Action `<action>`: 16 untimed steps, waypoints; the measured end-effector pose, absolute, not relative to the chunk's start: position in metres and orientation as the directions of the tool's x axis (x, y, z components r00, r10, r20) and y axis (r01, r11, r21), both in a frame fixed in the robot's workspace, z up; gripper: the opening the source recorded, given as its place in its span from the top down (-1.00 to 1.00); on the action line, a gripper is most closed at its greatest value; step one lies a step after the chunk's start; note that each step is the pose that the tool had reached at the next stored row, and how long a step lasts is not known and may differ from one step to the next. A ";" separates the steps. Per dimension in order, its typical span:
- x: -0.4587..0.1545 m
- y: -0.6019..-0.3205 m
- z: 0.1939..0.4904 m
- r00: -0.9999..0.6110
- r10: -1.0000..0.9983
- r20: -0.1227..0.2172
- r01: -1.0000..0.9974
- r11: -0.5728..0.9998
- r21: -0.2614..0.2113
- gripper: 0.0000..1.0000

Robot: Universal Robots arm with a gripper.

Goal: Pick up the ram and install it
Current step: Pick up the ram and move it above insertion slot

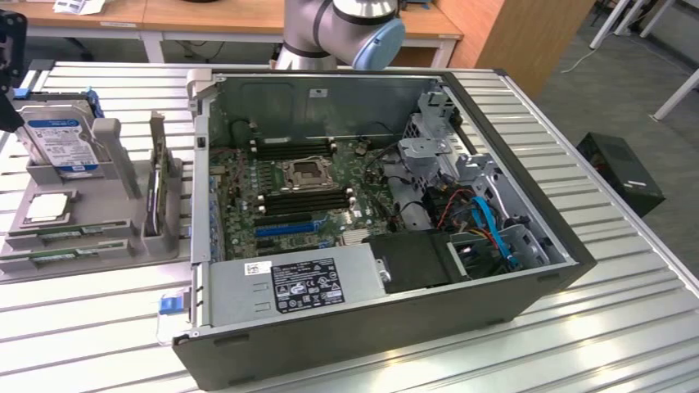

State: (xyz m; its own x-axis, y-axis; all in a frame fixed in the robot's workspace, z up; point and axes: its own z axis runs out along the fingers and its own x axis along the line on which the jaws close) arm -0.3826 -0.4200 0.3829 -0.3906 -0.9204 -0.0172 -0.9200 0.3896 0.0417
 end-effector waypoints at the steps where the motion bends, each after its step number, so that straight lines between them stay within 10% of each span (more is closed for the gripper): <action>1: -0.383 -0.420 0.383 -0.382 -0.924 -0.017 -0.924 0.381 0.042 0.79; 16: -0.383 -0.420 0.383 -0.252 -0.968 -0.017 -0.967 0.251 0.042 0.79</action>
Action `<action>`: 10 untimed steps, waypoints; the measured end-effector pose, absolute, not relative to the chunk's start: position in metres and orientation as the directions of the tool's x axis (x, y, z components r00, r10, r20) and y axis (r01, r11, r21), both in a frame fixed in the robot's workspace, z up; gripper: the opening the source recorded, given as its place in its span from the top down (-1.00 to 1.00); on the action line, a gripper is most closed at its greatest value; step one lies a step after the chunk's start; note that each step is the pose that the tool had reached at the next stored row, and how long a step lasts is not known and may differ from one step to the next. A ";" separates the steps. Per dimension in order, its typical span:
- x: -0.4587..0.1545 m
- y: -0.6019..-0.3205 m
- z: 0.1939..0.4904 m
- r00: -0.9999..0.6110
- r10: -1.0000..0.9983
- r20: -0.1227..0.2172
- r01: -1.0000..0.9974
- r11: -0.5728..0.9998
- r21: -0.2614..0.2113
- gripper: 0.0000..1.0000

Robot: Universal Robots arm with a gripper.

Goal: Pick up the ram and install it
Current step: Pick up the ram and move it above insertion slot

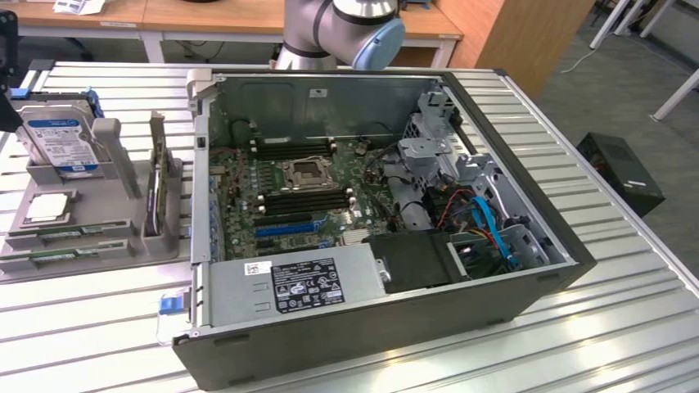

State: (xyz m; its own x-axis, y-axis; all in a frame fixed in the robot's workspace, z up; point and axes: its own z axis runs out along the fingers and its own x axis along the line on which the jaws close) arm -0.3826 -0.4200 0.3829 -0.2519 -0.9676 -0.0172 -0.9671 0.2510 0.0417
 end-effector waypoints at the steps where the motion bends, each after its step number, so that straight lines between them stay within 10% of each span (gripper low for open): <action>1: -0.383 -0.420 0.383 -0.244 -0.970 -0.017 -0.969 0.243 0.042 0.79; 10: -0.383 -0.420 0.383 -0.171 -0.985 -0.017 -0.985 0.170 0.042 0.79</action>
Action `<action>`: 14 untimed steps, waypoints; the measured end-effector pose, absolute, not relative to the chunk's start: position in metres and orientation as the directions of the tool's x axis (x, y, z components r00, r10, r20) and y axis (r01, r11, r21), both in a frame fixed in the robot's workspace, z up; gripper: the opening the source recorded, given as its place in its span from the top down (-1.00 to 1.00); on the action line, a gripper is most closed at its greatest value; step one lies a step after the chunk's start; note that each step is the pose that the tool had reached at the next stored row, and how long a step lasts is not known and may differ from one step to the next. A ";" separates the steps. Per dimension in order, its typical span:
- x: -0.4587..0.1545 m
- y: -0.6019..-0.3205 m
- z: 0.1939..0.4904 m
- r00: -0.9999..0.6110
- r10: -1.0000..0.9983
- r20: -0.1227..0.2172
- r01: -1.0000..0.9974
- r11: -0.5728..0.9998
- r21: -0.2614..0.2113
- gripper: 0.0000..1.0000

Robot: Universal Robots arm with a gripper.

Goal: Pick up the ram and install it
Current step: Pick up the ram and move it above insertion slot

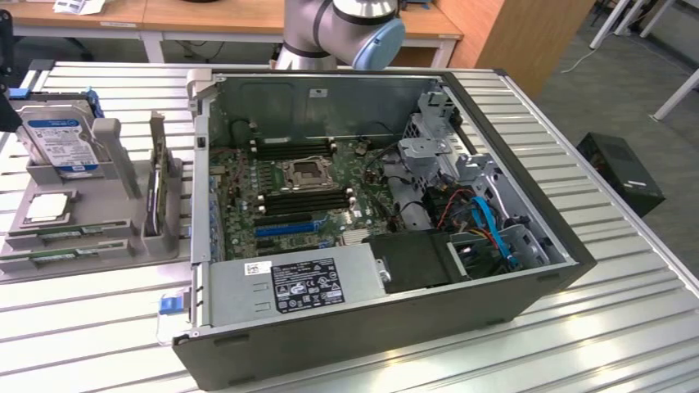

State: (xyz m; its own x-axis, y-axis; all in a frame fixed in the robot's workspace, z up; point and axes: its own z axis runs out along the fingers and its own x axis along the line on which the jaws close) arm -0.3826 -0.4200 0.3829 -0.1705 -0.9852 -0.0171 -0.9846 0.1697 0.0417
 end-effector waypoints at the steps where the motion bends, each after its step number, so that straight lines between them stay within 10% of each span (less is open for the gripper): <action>1: -0.383 -0.420 0.383 -0.165 -0.986 -0.017 -0.986 0.164 0.042 0.79; 14: -0.383 -0.420 0.383 -0.154 -0.988 -0.017 -0.987 0.153 0.042 0.79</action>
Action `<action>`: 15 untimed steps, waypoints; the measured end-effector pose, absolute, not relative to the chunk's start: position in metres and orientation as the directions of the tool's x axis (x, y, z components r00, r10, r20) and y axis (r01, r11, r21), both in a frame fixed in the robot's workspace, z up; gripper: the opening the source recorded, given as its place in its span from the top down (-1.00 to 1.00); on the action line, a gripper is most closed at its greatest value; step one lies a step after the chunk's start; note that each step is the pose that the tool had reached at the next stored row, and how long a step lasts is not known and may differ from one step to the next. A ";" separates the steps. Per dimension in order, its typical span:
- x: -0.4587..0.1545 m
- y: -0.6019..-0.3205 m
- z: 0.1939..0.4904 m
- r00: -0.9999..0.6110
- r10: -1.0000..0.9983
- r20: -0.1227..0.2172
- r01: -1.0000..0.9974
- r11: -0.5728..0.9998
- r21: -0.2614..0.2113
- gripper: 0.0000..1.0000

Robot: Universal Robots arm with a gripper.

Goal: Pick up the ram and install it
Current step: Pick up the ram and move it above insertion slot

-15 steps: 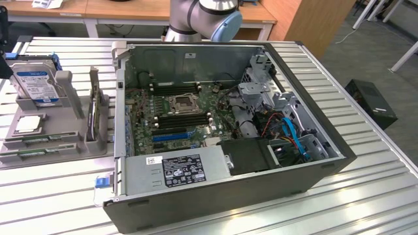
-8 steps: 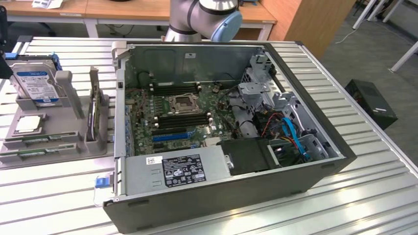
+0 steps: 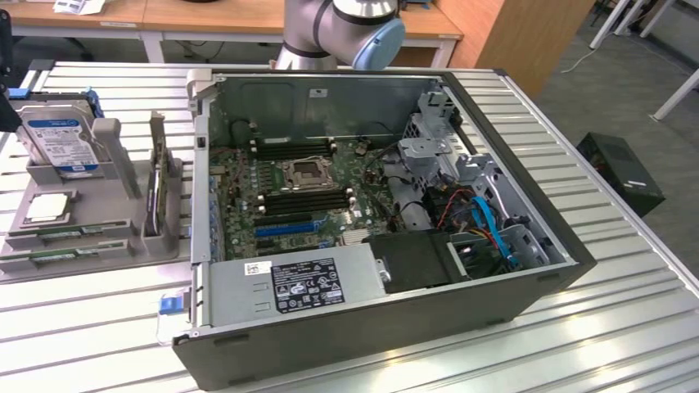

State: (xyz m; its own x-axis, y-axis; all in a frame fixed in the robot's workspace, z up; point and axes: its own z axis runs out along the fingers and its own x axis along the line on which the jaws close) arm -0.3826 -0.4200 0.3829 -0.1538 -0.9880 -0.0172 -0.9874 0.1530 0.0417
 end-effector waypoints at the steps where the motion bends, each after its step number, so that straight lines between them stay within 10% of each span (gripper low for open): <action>1: -0.383 -0.420 0.383 -0.153 -0.988 -0.017 -0.987 0.152 0.042 0.79; 15: -0.383 -0.420 0.383 -0.142 -0.990 -0.017 -0.989 0.141 0.042 0.79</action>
